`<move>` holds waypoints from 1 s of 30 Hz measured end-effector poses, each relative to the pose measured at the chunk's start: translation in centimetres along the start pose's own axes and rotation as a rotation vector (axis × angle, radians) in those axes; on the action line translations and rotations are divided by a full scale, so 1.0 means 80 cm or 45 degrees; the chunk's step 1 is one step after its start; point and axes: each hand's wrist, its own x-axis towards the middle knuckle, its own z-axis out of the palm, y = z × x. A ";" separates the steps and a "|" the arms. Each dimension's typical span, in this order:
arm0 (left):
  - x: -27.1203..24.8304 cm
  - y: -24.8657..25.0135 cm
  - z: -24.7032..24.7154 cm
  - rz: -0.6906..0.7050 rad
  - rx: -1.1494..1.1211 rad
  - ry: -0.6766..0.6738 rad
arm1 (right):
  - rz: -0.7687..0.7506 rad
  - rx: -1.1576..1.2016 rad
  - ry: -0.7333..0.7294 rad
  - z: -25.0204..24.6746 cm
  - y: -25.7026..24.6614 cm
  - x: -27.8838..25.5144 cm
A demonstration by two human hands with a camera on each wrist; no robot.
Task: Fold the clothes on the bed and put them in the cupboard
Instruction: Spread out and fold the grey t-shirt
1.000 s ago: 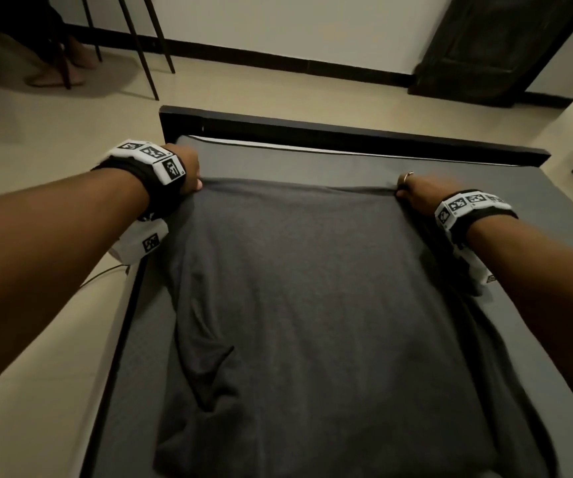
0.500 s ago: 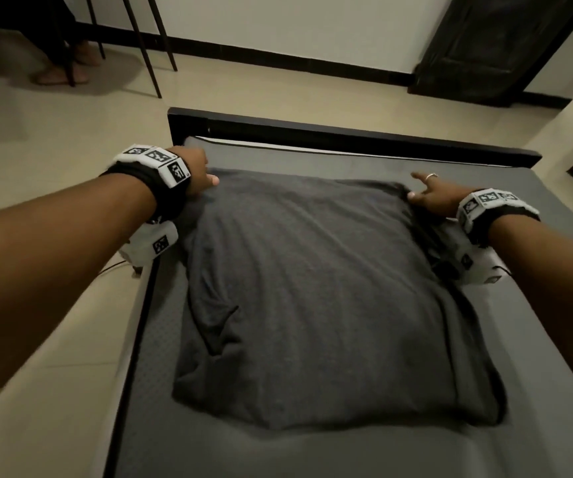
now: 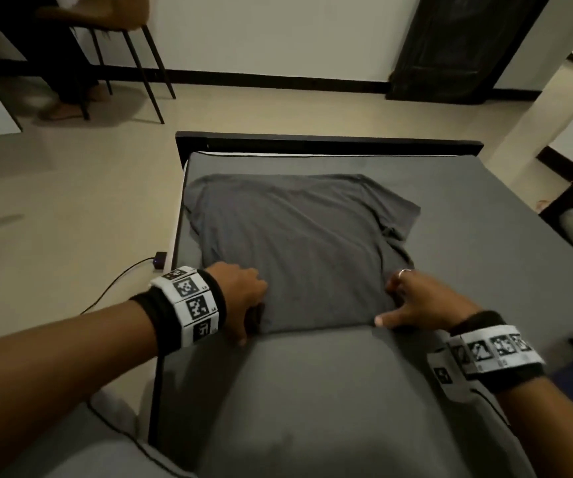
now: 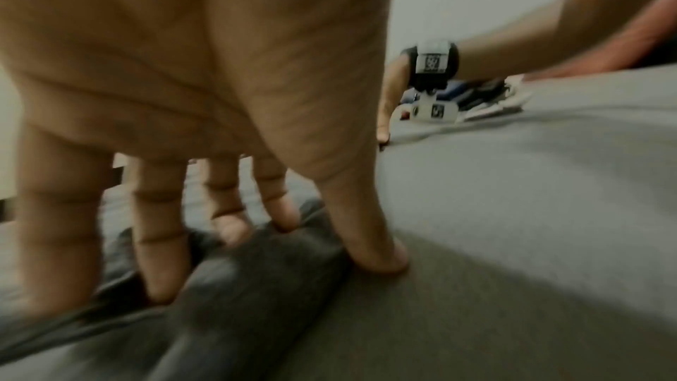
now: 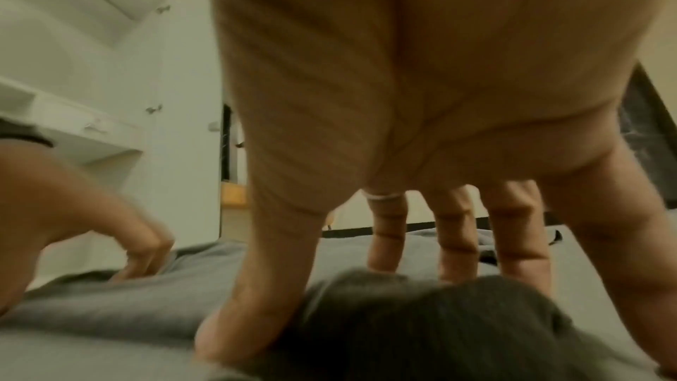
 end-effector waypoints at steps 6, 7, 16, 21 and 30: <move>0.007 -0.008 0.017 -0.058 -0.114 0.190 | -0.134 -0.159 0.125 0.022 -0.007 -0.007; 0.006 -0.012 0.016 -0.087 -0.214 0.215 | -0.141 -0.160 0.181 0.019 -0.003 -0.004; 0.012 -0.064 0.023 -0.291 -0.783 0.642 | -0.264 0.081 0.236 -0.064 0.008 0.034; 0.023 -0.079 0.009 -0.459 -0.362 0.884 | -0.069 0.032 0.470 -0.073 -0.002 0.093; 0.023 -0.074 0.016 -0.137 -0.275 0.504 | -0.450 -0.128 0.379 -0.034 -0.043 0.069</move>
